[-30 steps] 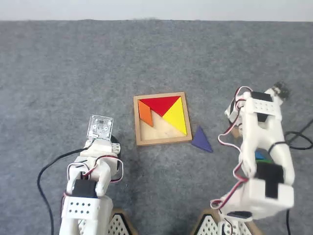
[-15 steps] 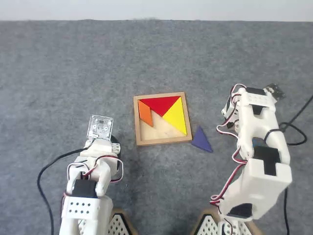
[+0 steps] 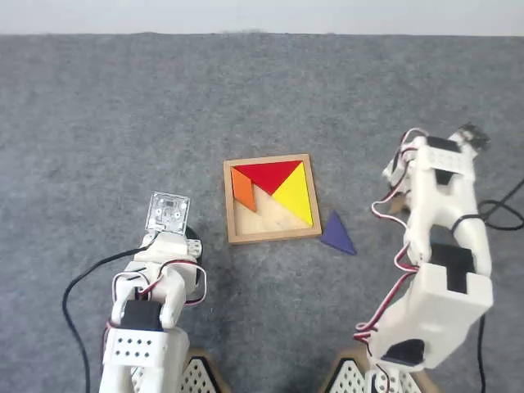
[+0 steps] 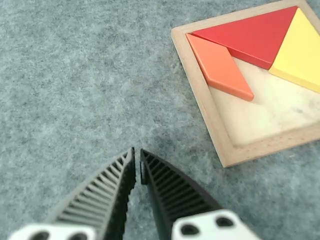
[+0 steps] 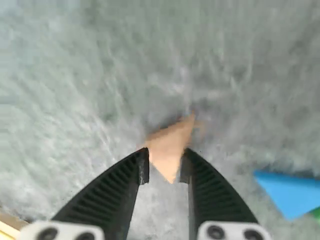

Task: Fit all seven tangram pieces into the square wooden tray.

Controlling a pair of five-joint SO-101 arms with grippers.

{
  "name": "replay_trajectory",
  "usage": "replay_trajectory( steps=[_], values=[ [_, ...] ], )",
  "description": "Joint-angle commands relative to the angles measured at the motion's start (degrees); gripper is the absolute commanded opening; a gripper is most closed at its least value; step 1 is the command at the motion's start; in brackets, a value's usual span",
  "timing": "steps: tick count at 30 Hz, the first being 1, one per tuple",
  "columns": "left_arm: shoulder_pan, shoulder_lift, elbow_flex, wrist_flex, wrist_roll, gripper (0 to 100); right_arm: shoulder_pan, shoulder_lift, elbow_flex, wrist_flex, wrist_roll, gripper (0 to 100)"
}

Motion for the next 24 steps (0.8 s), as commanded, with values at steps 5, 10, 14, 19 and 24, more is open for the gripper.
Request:
replay_trajectory(
  steps=[5,10,14,19,24],
  values=[
    [-0.3,-0.7,-0.5,0.1,0.4,2,1.3,2.6,-5.9,0.6,1.9,10.2],
    [-0.3,-0.7,-0.5,0.1,0.4,2,-0.8,4.1,-5.9,0.6,8.7,15.3],
    [-0.3,-0.7,-0.5,0.1,0.4,2,-3.7,4.8,-5.6,0.6,12.0,24.6],
    [-0.3,-0.7,-0.5,0.1,0.4,2,-4.7,5.2,-5.5,0.7,12.1,24.8],
    [-0.3,-0.7,-0.5,0.1,0.4,2,-4.4,8.7,-5.5,0.7,12.1,24.5]
  ],
)
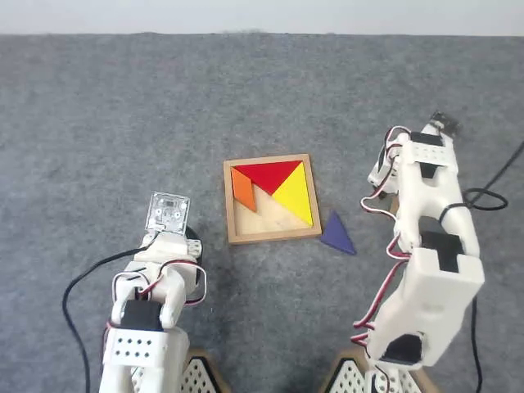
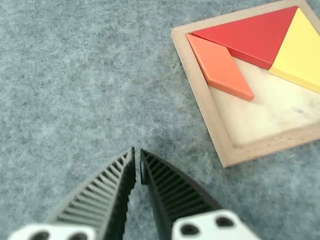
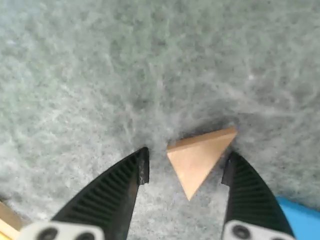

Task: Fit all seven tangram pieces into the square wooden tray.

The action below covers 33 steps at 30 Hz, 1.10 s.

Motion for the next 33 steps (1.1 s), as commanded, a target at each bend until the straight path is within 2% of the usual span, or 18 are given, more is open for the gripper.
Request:
replay_trajectory(
  steps=[1,7,12,16,21,28,33],
  values=[
    [-0.3,-0.7,-0.5,0.1,0.4,2,-0.2,1.7,-1.9,0.5,0.8,23.1],
    [-0.3,-0.7,-0.5,0.1,0.4,2,-0.1,2.2,-2.4,1.5,0.8,6.6],
    [-0.3,-0.7,-0.5,0.1,0.4,2,0.3,2.2,-2.9,2.2,0.8,5.8],
    [-0.3,-0.7,-0.5,0.1,0.4,2,0.5,0.5,-5.1,6.8,1.7,5.8],
    [-0.3,-0.7,-0.5,0.1,0.4,2,-3.0,-6.5,-7.2,13.5,11.8,5.8],
    [-0.3,-0.7,-0.5,0.1,0.4,2,-13.9,-12.5,-7.2,24.0,36.0,5.8],
    [-0.3,-0.7,-0.5,0.1,0.4,2,-14.1,-13.0,-7.4,25.7,45.4,6.2]
  ],
)
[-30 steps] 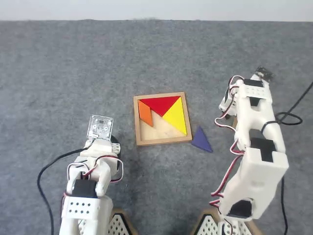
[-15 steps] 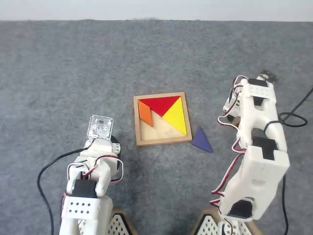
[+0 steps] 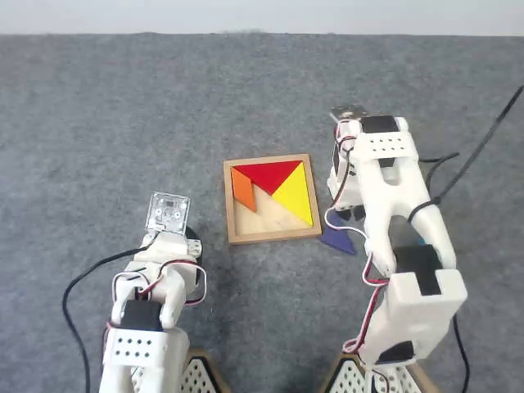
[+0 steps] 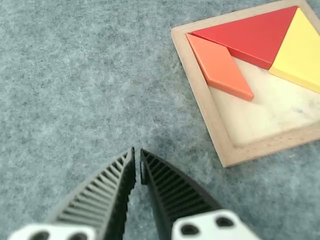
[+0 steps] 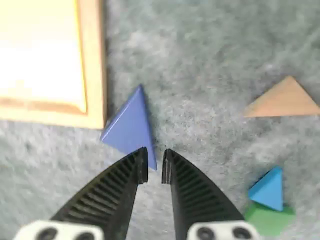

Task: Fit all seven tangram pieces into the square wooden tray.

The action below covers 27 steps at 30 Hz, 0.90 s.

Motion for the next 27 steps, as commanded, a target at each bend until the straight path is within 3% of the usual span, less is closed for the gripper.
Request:
replay_trajectory(
  steps=[1,3,5,11,20,27],
  values=[
    [-0.3,-0.7,-0.5,0.1,0.4,2,1.5,-3.7,-3.2,1.5,9.5,6.3],
    [-0.3,-0.7,-0.5,0.1,0.4,2,4.2,-3.4,-3.1,-0.3,9.2,6.4],
    [-0.3,-0.7,-0.5,0.1,0.4,2,7.8,-2.6,-3.1,-2.5,3.3,7.9],
    [-0.3,-0.7,-0.5,0.1,0.4,2,11.6,4.0,-3.3,-8.6,0.5,25.8],
    [-0.3,-0.7,-0.5,0.1,0.4,2,13.1,14.4,-10.8,-11.2,-5.9,24.3],
    [-0.3,-0.7,-0.5,0.1,0.4,2,15.3,18.3,-15.0,-11.3,-22.6,24.2]
  ],
)
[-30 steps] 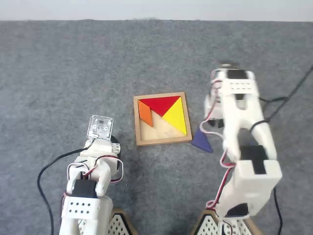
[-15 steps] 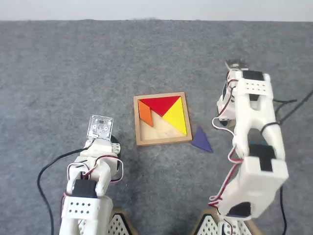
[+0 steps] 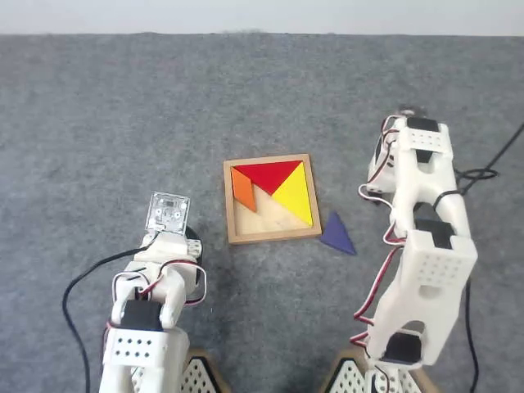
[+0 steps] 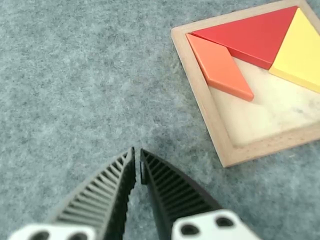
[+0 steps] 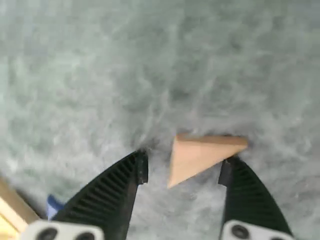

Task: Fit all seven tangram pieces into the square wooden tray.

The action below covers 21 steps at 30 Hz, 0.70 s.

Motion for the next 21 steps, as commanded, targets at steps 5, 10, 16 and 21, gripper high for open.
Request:
replay_trajectory(
  steps=[5,10,16,21],
  values=[
    [-0.3,-0.7,-0.5,0.1,0.4,2,2.1,0.8,-3.9,-0.8,-20.7,24.2],
    [-0.3,-0.7,-0.5,0.1,0.4,2,2.1,1.3,-3.9,-0.7,-27.9,24.1],
    [-0.3,-0.7,-0.5,0.1,0.4,2,2.0,1.3,-3.9,-0.9,-34.6,16.0],
    [-0.3,-0.7,-0.5,0.1,0.4,2,2.1,1.3,-3.8,-2.1,-34.6,9.8]
  ],
)
